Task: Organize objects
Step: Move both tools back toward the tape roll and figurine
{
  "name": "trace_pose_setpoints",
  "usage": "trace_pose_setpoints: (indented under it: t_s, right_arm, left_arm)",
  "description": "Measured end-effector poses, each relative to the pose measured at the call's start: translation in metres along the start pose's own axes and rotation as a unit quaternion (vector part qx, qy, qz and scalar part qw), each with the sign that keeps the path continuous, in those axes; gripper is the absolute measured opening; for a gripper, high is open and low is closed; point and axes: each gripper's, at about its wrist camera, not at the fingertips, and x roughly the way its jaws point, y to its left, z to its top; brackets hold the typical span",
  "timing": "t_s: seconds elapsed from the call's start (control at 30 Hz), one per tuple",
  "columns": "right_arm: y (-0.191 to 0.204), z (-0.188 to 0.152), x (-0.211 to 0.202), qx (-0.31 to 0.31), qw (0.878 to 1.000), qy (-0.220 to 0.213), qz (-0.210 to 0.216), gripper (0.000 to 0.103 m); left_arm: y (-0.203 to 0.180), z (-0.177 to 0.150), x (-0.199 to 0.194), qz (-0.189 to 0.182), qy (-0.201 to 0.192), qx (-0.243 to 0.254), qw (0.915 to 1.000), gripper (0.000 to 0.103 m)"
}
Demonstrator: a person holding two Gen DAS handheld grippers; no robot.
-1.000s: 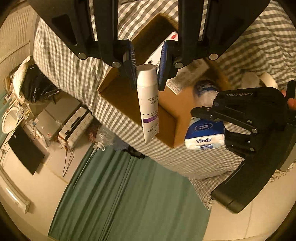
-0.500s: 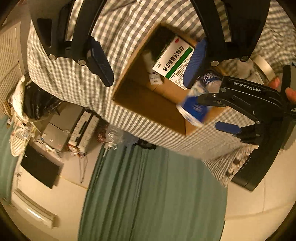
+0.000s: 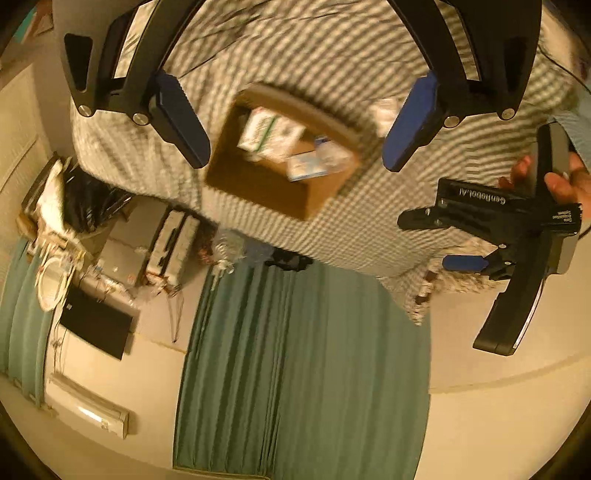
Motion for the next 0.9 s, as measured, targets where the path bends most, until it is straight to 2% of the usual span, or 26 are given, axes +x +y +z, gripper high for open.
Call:
trace_pose_setpoints:
  t_s: [0.1, 0.2, 0.4, 0.53, 0.6, 0.7, 0.77, 0.8, 0.9]
  right_arm:
    - [0.027, -0.014, -0.005, 0.011, 1.000, -0.001, 0.011, 0.095]
    - [0.048, -0.030, 0.004, 0.016, 1.000, 0.003, 0.002, 0.095]
    - [0.087, -0.074, 0.047, 0.033, 0.999, 0.020, 0.008, 0.095]
    - [0.107, -0.108, 0.098, 0.043, 0.997, 0.065, 0.011, 0.095]
    - [0.117, -0.123, 0.125, 0.050, 0.994, 0.095, 0.025, 0.095]
    - [0.129, -0.139, 0.158, 0.041, 0.991, 0.127, 0.023, 0.094]
    - [0.135, -0.146, 0.177, 0.038, 0.990, 0.136, 0.008, 0.088]
    - [0.137, -0.147, 0.183, 0.039, 0.989, 0.139, 0.008, 0.081]
    - [0.141, -0.149, 0.202, 0.049, 0.987, 0.150, 0.023, 0.071]
  left_arm:
    - [0.019, -0.023, -0.014, 0.020, -0.005, 0.006, 0.9998, 0.103]
    - [0.041, -0.050, -0.020, 0.046, -0.004, -0.001, 0.9989, 0.103]
    - [0.063, -0.112, -0.005, 0.065, 0.006, -0.041, 0.9970, 0.103]
    - [0.069, -0.149, 0.018, 0.070, 0.016, -0.070, 0.9950, 0.103]
    - [0.073, -0.162, 0.029, 0.077, 0.021, -0.075, 0.9940, 0.103]
    - [0.079, -0.176, 0.045, 0.086, 0.034, -0.070, 0.9932, 0.103]
    - [0.083, -0.179, 0.054, 0.098, 0.042, -0.067, 0.9920, 0.103]
    - [0.085, -0.181, 0.058, 0.101, 0.045, -0.064, 0.9918, 0.103]
    - [0.088, -0.184, 0.065, 0.101, 0.055, -0.065, 0.9913, 0.103]
